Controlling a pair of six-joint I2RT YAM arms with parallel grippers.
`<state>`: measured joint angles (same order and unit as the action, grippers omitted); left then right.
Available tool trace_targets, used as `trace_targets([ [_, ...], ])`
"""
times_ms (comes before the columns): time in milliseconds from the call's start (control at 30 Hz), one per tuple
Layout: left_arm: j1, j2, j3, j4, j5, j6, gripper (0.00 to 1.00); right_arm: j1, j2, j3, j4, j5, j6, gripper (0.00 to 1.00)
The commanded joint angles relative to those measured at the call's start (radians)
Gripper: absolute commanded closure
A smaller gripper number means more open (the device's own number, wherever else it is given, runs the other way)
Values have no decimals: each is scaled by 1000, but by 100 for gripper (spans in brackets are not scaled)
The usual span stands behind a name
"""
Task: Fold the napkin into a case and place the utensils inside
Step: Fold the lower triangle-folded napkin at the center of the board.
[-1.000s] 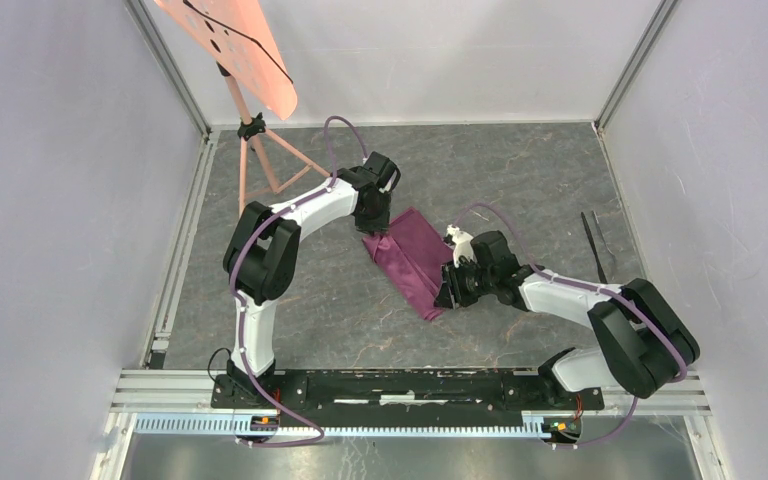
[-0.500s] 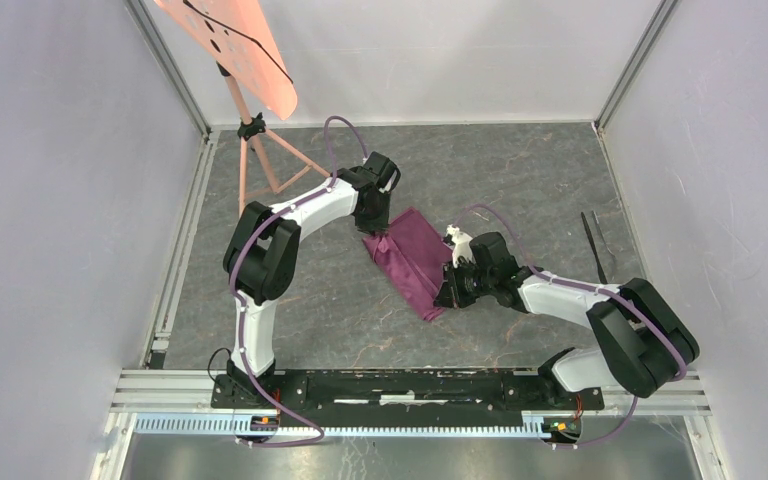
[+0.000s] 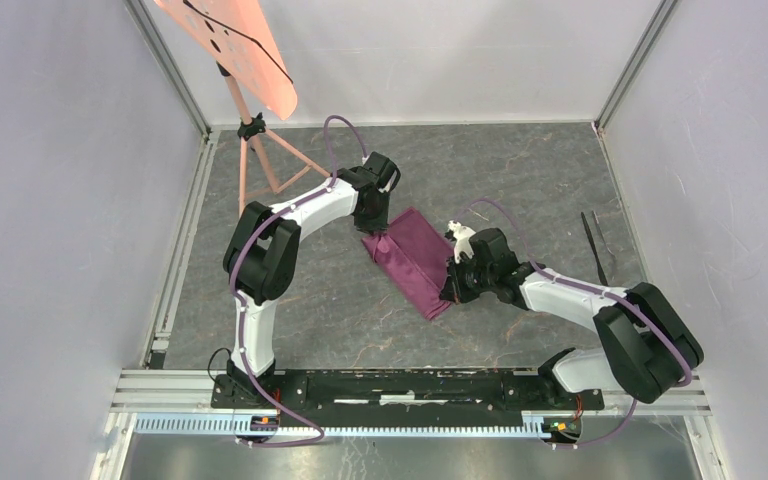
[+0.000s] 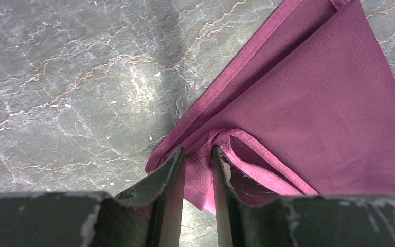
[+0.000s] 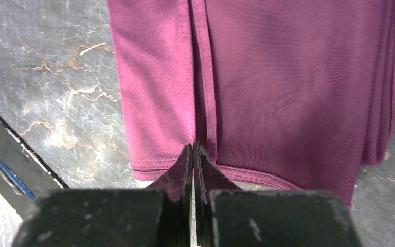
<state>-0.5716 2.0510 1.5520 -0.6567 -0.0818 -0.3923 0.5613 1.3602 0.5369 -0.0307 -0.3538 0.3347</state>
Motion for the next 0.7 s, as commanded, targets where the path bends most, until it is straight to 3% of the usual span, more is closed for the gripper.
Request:
trace_targets([
  [0,4,-25,9,13,-41,27,67,2,-17,37,-11,68,-32,100],
  [200,6,-39,10,10,-47,26,66,1,-8,53,-15,122,-41,100],
  [467,6,-65,4,5,-11,26,49,1,32,51,0,145,-59,100],
  [667,6,-34,23,5,-38,30,52,1,42,54,-2,164,-67,100],
])
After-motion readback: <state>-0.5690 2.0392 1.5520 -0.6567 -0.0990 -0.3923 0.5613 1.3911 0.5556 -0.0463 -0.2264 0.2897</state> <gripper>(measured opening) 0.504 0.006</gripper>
